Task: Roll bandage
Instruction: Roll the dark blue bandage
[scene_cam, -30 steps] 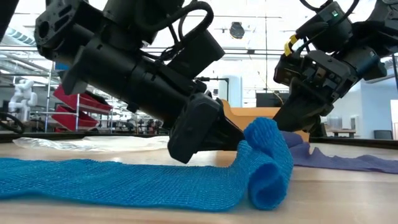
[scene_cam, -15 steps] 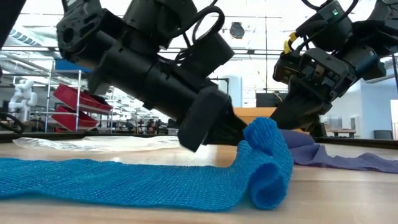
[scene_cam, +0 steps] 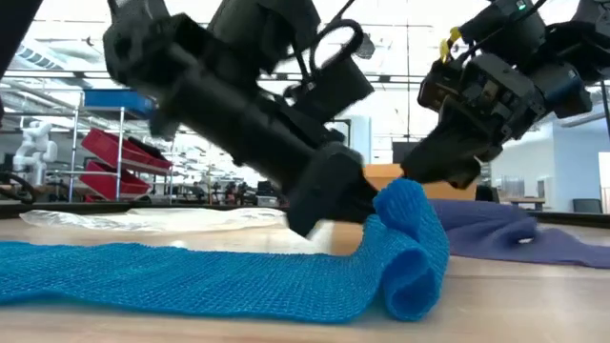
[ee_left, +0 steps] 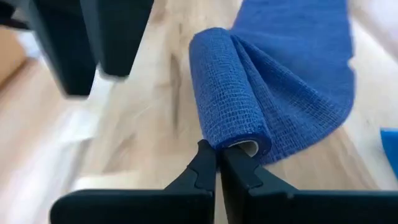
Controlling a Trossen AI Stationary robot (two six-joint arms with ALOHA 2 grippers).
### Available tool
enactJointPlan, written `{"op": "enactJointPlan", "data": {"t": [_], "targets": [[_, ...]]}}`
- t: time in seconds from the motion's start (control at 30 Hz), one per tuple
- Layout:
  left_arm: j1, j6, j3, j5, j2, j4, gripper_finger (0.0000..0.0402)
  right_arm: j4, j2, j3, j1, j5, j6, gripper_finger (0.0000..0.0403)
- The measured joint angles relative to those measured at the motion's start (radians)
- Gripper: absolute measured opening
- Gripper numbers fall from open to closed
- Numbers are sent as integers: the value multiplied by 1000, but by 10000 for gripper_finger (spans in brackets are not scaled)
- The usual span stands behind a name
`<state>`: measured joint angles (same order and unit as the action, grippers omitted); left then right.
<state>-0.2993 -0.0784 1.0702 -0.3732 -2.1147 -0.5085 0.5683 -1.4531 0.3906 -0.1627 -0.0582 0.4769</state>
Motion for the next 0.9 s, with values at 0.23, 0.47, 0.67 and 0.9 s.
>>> {"op": "enactJointPlan", "data": {"t": [0.23, 0.47, 0.67, 0.9], "targets": [[-17, -30, 0, -106, 200, 264, 6, 105, 161, 0, -53, -23, -111, 144], [-40, -78, 0, -183, 424, 392, 6, 128, 343, 1, -190, -181, -275, 144], [-72, -123, 0, -206, 574, 494, 6, 122, 403, 1, -323, -374, -419, 144], [-83, -148, 0, -235, 683, 521, 5, 121, 310, 1, -357, -408, -346, 158]]}}
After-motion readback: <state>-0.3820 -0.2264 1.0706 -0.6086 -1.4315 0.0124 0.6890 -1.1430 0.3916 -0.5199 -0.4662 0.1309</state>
